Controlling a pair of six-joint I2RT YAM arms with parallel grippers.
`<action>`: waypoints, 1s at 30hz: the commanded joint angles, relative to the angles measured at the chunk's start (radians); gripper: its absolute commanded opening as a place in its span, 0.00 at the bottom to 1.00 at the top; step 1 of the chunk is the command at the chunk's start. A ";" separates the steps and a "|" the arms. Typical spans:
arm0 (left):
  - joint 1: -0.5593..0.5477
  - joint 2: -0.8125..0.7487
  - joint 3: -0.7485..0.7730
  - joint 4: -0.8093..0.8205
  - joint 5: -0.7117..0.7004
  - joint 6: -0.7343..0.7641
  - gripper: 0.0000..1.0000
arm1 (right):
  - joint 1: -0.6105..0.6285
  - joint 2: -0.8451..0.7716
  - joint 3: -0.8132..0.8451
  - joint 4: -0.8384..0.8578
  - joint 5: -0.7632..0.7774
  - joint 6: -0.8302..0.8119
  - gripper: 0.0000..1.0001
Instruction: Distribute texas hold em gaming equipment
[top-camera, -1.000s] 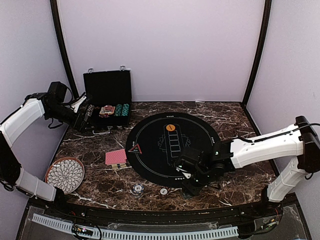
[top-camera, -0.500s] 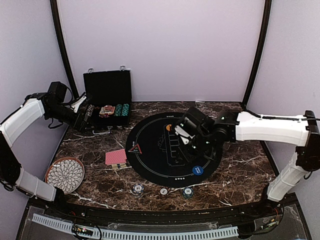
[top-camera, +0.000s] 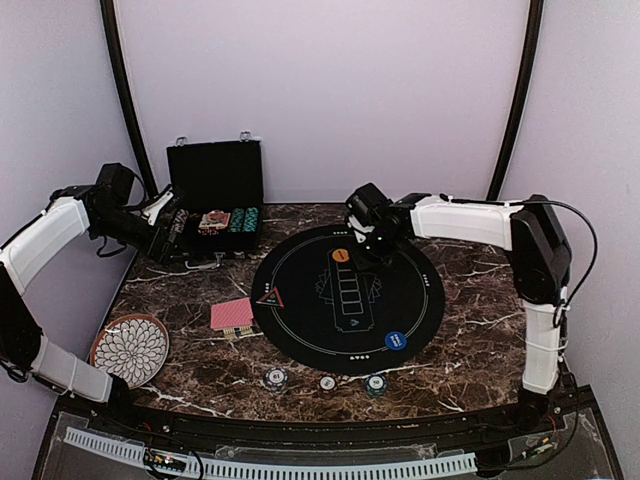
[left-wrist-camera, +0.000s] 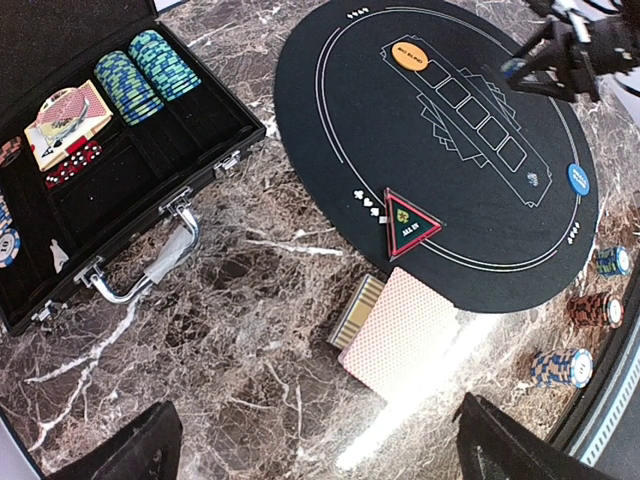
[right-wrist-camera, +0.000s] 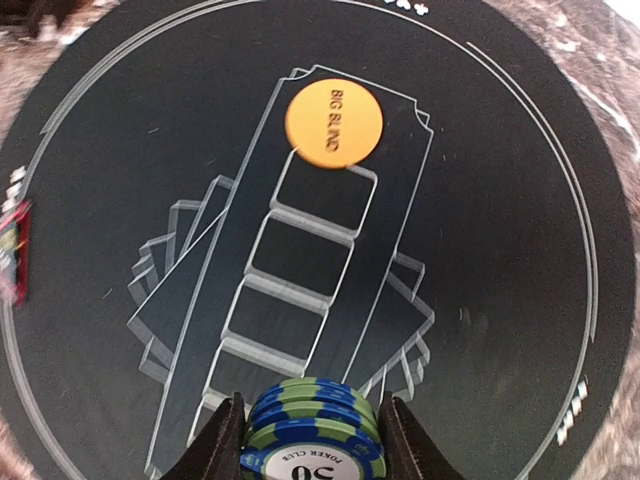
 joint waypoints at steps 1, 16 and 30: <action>-0.011 -0.046 0.020 -0.030 0.017 0.007 0.99 | -0.050 0.093 0.132 0.053 -0.005 -0.040 0.08; -0.016 -0.051 0.010 -0.015 0.033 0.005 0.99 | -0.154 0.359 0.397 0.021 -0.039 -0.058 0.09; -0.018 -0.061 0.003 -0.013 0.027 0.011 0.99 | -0.181 0.434 0.441 0.015 -0.099 -0.050 0.43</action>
